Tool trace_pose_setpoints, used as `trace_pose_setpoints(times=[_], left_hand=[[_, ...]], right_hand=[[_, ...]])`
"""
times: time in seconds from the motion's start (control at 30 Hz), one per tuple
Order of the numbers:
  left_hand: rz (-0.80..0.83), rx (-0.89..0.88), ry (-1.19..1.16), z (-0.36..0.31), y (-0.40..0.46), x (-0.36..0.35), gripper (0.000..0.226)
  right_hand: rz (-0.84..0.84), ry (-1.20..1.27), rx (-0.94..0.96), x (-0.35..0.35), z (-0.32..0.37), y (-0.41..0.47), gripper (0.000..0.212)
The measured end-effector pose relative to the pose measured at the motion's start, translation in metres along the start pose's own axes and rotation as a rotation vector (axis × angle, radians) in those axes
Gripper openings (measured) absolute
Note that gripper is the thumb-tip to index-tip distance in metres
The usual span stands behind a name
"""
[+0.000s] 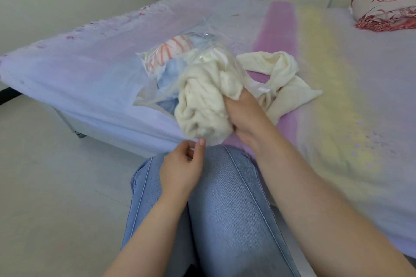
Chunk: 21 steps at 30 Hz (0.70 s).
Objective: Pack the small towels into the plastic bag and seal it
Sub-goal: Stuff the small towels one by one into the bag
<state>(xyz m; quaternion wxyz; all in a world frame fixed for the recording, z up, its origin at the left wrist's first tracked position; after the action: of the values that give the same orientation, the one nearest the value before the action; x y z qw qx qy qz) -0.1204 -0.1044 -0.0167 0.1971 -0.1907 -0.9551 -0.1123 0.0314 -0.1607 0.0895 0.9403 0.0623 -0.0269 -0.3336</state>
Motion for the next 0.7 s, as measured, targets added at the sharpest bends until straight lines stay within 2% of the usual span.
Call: trace_pose_setpoints(times=[0.07, 0.1, 0.13, 0.2, 0.23, 0.27, 0.33, 0.37, 0.43, 0.53, 0.6, 0.7], left_hand=[[0.044, 0.034, 0.042, -0.006, 0.009, -0.002, 0.044], [0.058, 0.053, 0.04, -0.01, 0.013, -0.003, 0.044], [0.068, 0.077, 0.017, -0.01, 0.017, -0.004, 0.043], [0.079, 0.111, -0.039, -0.01, 0.021, -0.005, 0.04], [0.076, 0.115, -0.048, -0.01, 0.021, -0.005, 0.04], [0.069, 0.106, -0.051, -0.011, 0.02, -0.004, 0.041], [0.057, 0.084, -0.067, -0.013, 0.019, -0.004, 0.044], [0.054, 0.077, -0.076, -0.014, 0.018, -0.004, 0.045], [0.055, 0.062, -0.087, -0.016, 0.02, -0.004, 0.046], [0.054, 0.054, -0.167, -0.015, 0.024, -0.003, 0.043], [0.045, 0.023, -0.174, -0.018, 0.024, -0.002, 0.042], [0.052, -0.03, -0.184, -0.025, 0.021, -0.004, 0.037]], right_hand=[[-0.123, -0.324, 0.207, -0.007, 0.011, 0.015, 0.04], [-0.128, -0.447, 0.251, -0.013, 0.007, 0.022, 0.05], [-0.102, -0.593, 0.251, -0.02, -0.003, 0.028, 0.056], [-0.118, -1.065, 0.219, -0.025, -0.017, 0.032, 0.06], [-0.194, -1.29, 0.247, -0.023, -0.014, 0.03, 0.062], [-0.286, -1.412, 0.317, -0.022, -0.005, 0.026, 0.064], [-0.371, -1.39, 0.469, -0.024, 0.015, 0.015, 0.062], [-0.287, -1.321, 0.488, -0.029, 0.017, 0.013, 0.059], [-0.014, -1.154, 0.394, -0.039, 0.002, 0.014, 0.055], [0.331, -0.868, 0.123, -0.04, -0.017, 0.014, 0.074], [0.429, -0.945, 0.033, -0.038, -0.025, 0.017, 0.094], [0.364, -1.157, 0.017, -0.038, -0.035, 0.035, 0.106]])
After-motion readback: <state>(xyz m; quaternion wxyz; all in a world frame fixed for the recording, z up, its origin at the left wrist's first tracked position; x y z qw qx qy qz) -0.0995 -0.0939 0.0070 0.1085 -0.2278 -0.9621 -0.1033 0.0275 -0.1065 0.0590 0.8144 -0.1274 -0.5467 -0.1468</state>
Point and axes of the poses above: each hand's wrist, its own y-axis towards the middle knuckle, its own x-axis out of the back of the hand, z = x × y, the point moved 9 cm from there along y, towards the middle knuckle, and after that the axes turned 7 degrees about -y, right-handed, at the moved point
